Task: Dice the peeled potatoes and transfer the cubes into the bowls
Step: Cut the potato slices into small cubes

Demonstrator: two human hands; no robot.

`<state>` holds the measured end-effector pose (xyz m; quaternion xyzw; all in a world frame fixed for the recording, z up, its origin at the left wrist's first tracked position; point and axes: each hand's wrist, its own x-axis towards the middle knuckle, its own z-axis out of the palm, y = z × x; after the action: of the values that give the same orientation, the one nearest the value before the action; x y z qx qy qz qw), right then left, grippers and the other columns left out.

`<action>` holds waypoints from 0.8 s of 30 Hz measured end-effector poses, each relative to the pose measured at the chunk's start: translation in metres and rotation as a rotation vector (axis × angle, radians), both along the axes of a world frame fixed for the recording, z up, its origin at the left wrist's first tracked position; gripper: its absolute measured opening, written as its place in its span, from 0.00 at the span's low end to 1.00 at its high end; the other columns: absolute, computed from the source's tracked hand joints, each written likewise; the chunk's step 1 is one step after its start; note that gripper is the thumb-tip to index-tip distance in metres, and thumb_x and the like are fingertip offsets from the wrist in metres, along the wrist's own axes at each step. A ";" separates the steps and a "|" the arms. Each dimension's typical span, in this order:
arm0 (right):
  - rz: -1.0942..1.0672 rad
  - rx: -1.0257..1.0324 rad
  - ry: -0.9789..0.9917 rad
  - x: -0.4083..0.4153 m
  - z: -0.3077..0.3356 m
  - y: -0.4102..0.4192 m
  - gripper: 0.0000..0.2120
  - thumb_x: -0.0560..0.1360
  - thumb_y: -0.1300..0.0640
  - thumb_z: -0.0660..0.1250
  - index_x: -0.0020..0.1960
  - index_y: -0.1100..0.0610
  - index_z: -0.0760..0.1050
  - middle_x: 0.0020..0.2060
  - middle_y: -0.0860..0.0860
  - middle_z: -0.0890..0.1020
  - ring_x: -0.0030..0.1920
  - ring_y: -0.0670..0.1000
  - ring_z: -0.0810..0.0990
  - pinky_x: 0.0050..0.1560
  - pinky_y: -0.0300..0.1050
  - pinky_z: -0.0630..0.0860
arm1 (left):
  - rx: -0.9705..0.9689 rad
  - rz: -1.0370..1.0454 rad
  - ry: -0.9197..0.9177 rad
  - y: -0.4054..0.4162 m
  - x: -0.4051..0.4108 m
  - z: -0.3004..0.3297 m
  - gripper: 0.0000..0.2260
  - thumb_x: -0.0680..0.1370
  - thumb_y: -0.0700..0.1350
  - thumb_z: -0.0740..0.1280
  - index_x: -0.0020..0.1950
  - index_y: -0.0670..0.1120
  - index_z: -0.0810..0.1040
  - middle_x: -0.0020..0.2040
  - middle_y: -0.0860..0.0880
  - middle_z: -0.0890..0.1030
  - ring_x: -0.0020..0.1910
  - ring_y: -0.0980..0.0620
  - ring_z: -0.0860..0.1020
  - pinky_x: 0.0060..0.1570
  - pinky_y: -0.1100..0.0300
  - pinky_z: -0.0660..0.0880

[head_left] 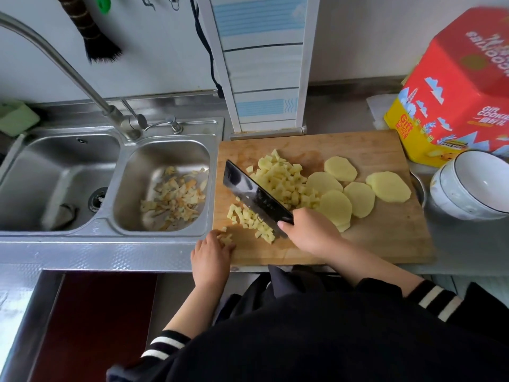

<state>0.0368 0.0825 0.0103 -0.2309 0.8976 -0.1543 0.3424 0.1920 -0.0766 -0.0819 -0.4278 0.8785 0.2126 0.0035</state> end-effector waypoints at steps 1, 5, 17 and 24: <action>-0.020 -0.012 -0.005 -0.002 0.001 0.001 0.16 0.81 0.45 0.59 0.45 0.56 0.74 0.35 0.51 0.78 0.35 0.52 0.78 0.34 0.45 0.73 | -0.004 -0.004 0.000 -0.001 -0.008 0.002 0.17 0.79 0.51 0.66 0.63 0.44 0.72 0.57 0.45 0.80 0.59 0.43 0.74 0.57 0.51 0.67; -0.083 -0.046 0.004 -0.012 0.006 0.008 0.17 0.81 0.47 0.60 0.36 0.53 0.67 0.30 0.49 0.72 0.30 0.49 0.71 0.28 0.43 0.63 | 0.004 -0.078 -0.004 -0.003 -0.044 0.010 0.15 0.80 0.48 0.65 0.64 0.42 0.73 0.57 0.44 0.80 0.58 0.43 0.74 0.56 0.51 0.68; 0.094 0.028 -0.083 0.003 0.003 0.007 0.16 0.80 0.45 0.60 0.48 0.57 0.75 0.37 0.50 0.78 0.37 0.51 0.77 0.37 0.45 0.72 | 0.156 0.230 0.367 -0.016 -0.027 0.013 0.11 0.83 0.42 0.58 0.64 0.44 0.72 0.58 0.46 0.76 0.56 0.45 0.76 0.50 0.54 0.71; 0.210 0.109 -0.077 0.003 -0.008 -0.002 0.15 0.80 0.46 0.60 0.40 0.54 0.68 0.36 0.49 0.74 0.37 0.50 0.74 0.33 0.43 0.67 | 0.199 0.376 0.539 -0.020 -0.025 0.016 0.13 0.84 0.42 0.54 0.67 0.41 0.69 0.63 0.46 0.72 0.61 0.51 0.71 0.60 0.58 0.67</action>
<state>0.0401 0.0808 0.0026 -0.2988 0.8617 -0.0774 0.4029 0.1665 -0.0961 -0.0656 -0.5081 0.7285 0.3998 -0.2263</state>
